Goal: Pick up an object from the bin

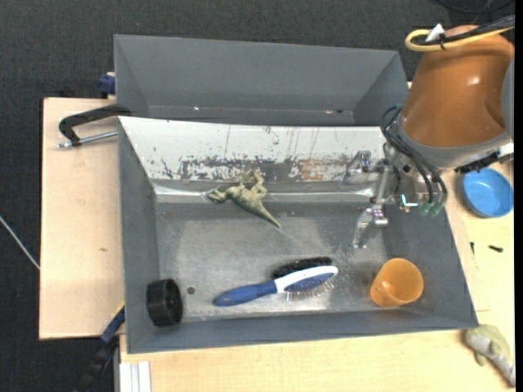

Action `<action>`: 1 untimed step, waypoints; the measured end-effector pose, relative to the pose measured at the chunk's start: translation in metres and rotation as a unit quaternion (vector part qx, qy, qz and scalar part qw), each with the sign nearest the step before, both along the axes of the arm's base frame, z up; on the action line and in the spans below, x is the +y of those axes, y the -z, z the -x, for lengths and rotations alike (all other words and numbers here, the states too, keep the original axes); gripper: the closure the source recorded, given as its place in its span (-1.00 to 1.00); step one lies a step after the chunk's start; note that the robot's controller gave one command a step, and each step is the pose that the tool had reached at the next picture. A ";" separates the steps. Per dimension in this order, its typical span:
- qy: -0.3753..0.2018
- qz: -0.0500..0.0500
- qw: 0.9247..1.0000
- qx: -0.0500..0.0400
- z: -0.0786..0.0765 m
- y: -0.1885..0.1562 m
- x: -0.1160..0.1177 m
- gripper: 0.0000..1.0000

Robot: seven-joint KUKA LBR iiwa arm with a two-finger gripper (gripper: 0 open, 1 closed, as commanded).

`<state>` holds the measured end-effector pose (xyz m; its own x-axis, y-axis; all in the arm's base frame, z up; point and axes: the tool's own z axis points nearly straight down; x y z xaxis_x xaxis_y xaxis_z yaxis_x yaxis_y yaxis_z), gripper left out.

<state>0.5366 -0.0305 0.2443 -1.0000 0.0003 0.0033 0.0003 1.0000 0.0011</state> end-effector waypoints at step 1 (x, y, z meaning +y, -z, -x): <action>-0.128 0.000 0.992 -0.004 0.041 0.174 0.052 -1.00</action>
Offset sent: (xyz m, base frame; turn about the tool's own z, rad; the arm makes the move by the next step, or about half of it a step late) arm -0.0426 0.0510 -0.1743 -0.2573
